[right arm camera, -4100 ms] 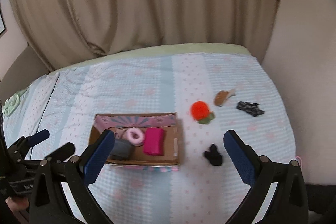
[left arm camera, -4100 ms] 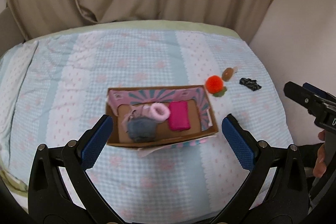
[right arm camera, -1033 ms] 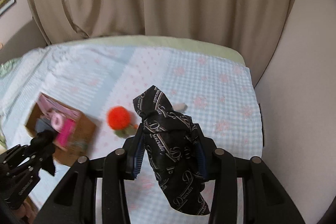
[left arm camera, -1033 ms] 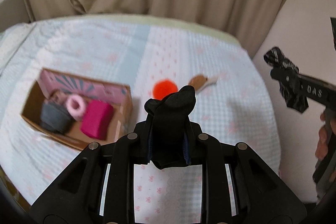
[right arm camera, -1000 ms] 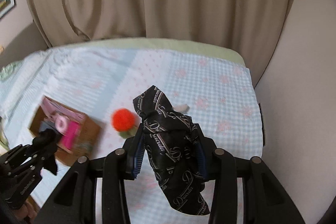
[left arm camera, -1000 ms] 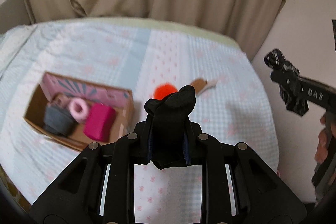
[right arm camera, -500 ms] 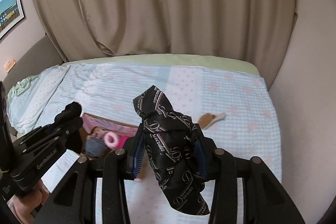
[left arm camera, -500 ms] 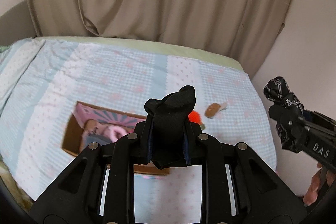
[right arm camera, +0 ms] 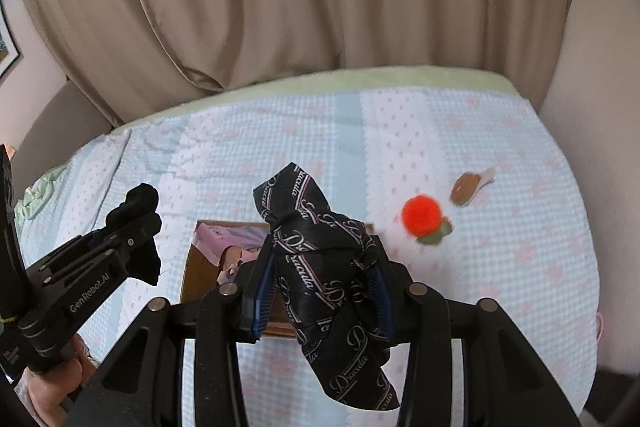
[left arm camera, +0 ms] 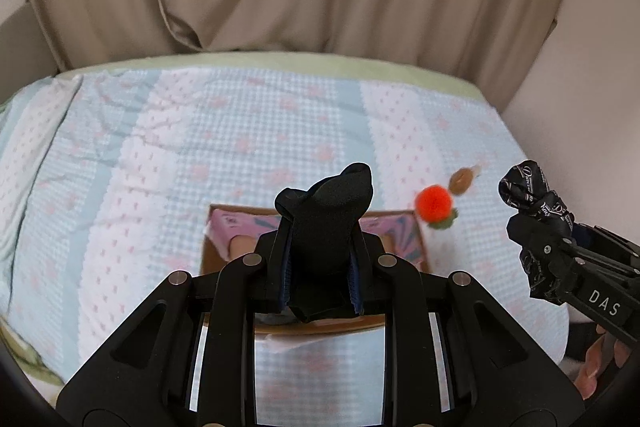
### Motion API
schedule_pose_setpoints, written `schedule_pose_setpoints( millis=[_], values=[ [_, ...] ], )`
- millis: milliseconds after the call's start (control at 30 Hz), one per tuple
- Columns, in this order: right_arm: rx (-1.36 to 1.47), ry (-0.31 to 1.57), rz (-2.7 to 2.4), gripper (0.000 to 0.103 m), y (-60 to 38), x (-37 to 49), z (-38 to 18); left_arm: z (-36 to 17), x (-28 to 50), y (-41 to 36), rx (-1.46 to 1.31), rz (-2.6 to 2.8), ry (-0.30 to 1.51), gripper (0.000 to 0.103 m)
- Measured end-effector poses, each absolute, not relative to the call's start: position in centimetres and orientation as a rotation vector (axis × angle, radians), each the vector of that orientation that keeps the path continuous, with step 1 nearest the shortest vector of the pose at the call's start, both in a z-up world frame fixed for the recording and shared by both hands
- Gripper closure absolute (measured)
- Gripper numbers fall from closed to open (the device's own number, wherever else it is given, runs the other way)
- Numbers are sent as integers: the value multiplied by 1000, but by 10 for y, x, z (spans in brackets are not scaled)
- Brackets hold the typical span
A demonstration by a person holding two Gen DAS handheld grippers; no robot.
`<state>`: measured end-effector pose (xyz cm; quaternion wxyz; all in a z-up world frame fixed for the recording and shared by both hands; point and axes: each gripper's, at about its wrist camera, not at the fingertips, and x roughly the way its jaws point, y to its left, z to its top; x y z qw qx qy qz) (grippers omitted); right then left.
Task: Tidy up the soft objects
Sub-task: 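Carry both scrunchies over the cardboard box with both tools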
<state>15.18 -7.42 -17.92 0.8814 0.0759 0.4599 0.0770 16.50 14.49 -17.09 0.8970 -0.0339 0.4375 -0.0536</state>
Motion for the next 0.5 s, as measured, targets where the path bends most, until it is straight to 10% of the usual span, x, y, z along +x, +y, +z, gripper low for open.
schedule_pose_setpoints(
  millis=[500],
  values=[
    [255, 1199, 76, 64, -47, 210, -283, -278, 223, 156, -42, -191, 1136, 84]
  ],
)
